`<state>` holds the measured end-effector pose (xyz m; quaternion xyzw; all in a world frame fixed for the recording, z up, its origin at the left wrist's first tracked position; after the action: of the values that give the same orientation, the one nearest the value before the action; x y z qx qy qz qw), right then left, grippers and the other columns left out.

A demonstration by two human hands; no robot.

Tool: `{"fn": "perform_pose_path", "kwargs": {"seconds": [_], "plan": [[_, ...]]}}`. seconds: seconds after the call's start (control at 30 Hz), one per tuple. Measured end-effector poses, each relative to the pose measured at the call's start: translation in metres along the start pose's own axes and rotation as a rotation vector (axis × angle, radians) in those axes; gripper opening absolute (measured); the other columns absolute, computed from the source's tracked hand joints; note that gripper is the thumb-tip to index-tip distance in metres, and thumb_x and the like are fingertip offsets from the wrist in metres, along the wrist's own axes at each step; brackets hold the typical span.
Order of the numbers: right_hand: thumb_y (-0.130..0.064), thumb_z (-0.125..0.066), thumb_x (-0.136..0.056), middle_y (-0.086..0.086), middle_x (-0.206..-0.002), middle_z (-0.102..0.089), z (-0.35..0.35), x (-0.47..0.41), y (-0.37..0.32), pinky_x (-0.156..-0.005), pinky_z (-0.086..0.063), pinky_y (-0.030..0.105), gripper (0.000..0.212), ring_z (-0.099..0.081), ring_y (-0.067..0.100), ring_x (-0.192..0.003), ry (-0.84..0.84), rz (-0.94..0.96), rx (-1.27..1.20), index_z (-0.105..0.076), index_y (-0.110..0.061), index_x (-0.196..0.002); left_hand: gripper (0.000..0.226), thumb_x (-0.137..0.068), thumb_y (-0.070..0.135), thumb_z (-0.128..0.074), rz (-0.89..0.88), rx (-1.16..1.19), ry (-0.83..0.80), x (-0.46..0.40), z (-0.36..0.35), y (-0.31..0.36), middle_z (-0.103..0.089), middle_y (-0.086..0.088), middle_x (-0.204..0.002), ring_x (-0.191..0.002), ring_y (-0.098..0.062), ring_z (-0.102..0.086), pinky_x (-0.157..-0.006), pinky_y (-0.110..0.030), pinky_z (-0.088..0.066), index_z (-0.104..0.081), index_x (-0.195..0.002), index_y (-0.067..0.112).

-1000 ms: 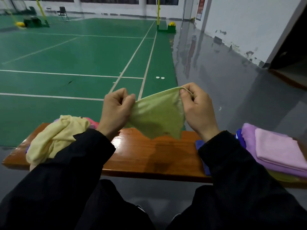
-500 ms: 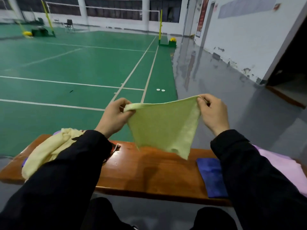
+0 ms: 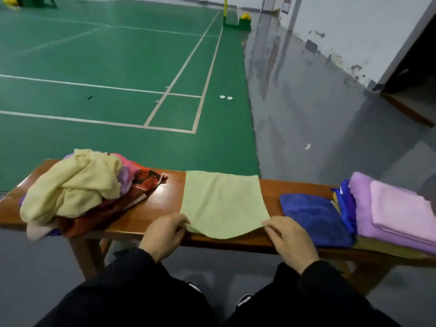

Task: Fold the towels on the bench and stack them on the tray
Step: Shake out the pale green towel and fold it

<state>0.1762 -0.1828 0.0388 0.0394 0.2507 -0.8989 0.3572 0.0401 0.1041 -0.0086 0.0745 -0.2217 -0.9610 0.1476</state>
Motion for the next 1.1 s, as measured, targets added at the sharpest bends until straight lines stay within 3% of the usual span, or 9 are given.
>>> {"fn": "perform_pose_path", "kwargs": {"seconds": [0.1, 0.2, 0.3, 0.47, 0.53, 0.67, 0.77, 1.0, 1.1], "plan": [[-0.022, -0.080, -0.088, -0.012, -0.096, -0.074, -0.020, 0.019, 0.001, -0.078, -0.054, 0.032, 0.009, -0.068, 0.014, -0.091, -0.084, 0.046, 0.093, -0.078, -0.025, -0.095, 0.015, -0.081, 0.017, -0.060, -0.242, -0.100, 0.000, 0.021, -0.014, 0.012, -0.069, 0.006, -0.093, -0.085, -0.026, -0.068, -0.065, -0.035, -0.055, -0.066, -0.091, 0.026], [-0.030, -0.071, -0.095, -0.017, -0.098, -0.073, -0.020, 0.019, 0.010, -0.079, -0.051, 0.029, 0.008, -0.066, 0.010, -0.092, -0.186, -0.020, 0.080, -0.077, -0.029, -0.101, 0.022, -0.098, 0.038, -0.049, -0.399, -0.129, -0.010, 0.037, -0.013, 0.019, -0.069, 0.009, -0.093, -0.081, -0.018, -0.066, -0.064, -0.032, -0.055, -0.066, -0.093, 0.026], [-0.032, -0.066, -0.098, -0.018, -0.095, -0.073, -0.016, 0.005, 0.023, -0.082, -0.052, 0.031, 0.010, -0.066, 0.007, -0.093, -0.256, -0.132, -0.025, -0.075, -0.030, -0.101, 0.037, -0.103, 0.053, -0.038, -0.342, -0.012, -0.053, 0.037, -0.003, 0.016, -0.064, 0.013, -0.088, -0.078, -0.015, -0.063, -0.063, -0.033, -0.051, -0.064, -0.095, 0.028], [-0.029, -0.065, -0.099, -0.014, -0.094, -0.074, -0.001, -0.057, 0.030, -0.085, -0.053, 0.035, 0.012, -0.067, 0.010, -0.091, -0.188, -0.225, -0.120, -0.077, -0.027, -0.099, 0.032, -0.096, 0.050, -0.048, -0.135, 0.262, 0.022, -0.013, 0.023, 0.004, -0.058, 0.016, -0.068, -0.062, -0.001, -0.054, -0.058, -0.028, -0.040, -0.054, -0.075, 0.026], [-0.028, -0.066, -0.098, -0.009, -0.096, -0.075, 0.003, -0.087, 0.029, -0.083, -0.051, 0.032, 0.013, -0.066, 0.013, -0.092, -0.143, -0.239, -0.084, -0.077, -0.025, -0.099, 0.032, -0.094, 0.049, -0.049, -0.064, 0.249, 0.051, -0.043, 0.029, -0.001, -0.057, 0.015, -0.064, -0.061, 0.000, -0.053, -0.056, -0.027, -0.036, -0.054, -0.072, 0.027], [-0.031, -0.062, -0.099, -0.003, -0.103, -0.076, -0.007, -0.132, 0.039, -0.082, -0.053, 0.035, 0.017, -0.067, 0.021, -0.096, -0.112, -0.294, 0.028, -0.076, -0.024, -0.103, 0.038, -0.092, 0.051, -0.047, 0.107, 0.181, 0.064, -0.094, 0.027, -0.022, -0.060, 0.006, -0.066, -0.066, -0.018, -0.058, -0.061, -0.037, -0.043, -0.056, -0.071, 0.022], [-0.030, -0.056, -0.102, -0.002, -0.104, -0.076, -0.018, -0.153, 0.048, -0.080, -0.054, 0.036, 0.020, -0.067, 0.023, -0.095, -0.091, -0.301, 0.070, -0.075, -0.023, -0.105, 0.032, -0.101, 0.037, -0.053, 0.162, 0.164, 0.049, -0.120, 0.019, -0.029, -0.065, 0.002, -0.074, -0.073, -0.020, -0.061, -0.079, -0.041, -0.037, -0.063, -0.078, 0.017], [-0.035, -0.051, -0.104, -0.003, -0.101, -0.074, -0.050, -0.175, 0.068, -0.078, -0.058, 0.039, 0.022, -0.066, 0.022, -0.089, -0.136, -0.317, 0.185, -0.071, -0.027, -0.108, 0.024, -0.100, 0.033, -0.056, 0.186, 0.009, 0.128, -0.150, 0.016, -0.032, -0.072, -0.002, -0.094, -0.087, -0.024, -0.063, -0.071, -0.032, -0.031, -0.071, -0.092, 0.017], [-0.035, -0.049, -0.105, -0.004, -0.102, -0.072, -0.059, -0.178, 0.071, -0.073, -0.053, 0.035, 0.022, -0.065, 0.021, -0.089, -0.123, -0.299, 0.262, -0.070, -0.027, -0.108, 0.023, -0.099, 0.035, -0.055, 0.161, -0.022, 0.139, -0.158, 0.008, -0.035, -0.068, -0.003, -0.094, -0.088, -0.026, -0.063, -0.071, -0.035, -0.043, -0.071, -0.095, 0.019]]}}
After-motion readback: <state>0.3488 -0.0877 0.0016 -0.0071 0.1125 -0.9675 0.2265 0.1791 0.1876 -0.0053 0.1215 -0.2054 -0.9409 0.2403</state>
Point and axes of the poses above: each hand's wrist, its own x-axis away from the middle knuckle, its own z-axis out of the back of the hand, y = z × x, the point moved 10 cm from there along -x, towards the middle knuckle
